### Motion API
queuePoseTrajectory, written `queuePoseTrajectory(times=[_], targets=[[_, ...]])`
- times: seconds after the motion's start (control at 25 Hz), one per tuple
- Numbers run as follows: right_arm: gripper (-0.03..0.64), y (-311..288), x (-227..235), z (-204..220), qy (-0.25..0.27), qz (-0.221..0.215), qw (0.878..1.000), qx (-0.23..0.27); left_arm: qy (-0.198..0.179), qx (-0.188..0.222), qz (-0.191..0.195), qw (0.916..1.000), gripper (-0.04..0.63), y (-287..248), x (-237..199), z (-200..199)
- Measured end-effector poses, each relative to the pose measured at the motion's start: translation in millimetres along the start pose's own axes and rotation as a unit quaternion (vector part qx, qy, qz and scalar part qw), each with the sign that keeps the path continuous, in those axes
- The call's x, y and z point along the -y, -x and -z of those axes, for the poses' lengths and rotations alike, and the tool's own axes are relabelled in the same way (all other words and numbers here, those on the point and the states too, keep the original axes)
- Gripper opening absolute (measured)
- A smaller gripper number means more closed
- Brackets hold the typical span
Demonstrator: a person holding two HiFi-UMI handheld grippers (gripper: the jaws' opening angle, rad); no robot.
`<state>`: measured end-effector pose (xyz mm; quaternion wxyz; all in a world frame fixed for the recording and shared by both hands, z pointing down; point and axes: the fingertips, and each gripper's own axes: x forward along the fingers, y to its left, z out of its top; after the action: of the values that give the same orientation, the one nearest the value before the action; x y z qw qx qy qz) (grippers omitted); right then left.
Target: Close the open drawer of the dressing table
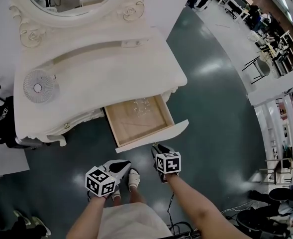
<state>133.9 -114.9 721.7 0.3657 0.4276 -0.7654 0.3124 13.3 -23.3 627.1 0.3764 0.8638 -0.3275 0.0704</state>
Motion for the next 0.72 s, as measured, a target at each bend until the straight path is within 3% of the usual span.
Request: queuePoseTrajectory(times=[0.72], targets=[[0.091, -20.0, 10.2, -3.4, 0.017, 0.034, 0.999, -0.032, 0.010, 0.005, -0.001, 0.9999, 0.011, 3.7, -11.1, -1.0]])
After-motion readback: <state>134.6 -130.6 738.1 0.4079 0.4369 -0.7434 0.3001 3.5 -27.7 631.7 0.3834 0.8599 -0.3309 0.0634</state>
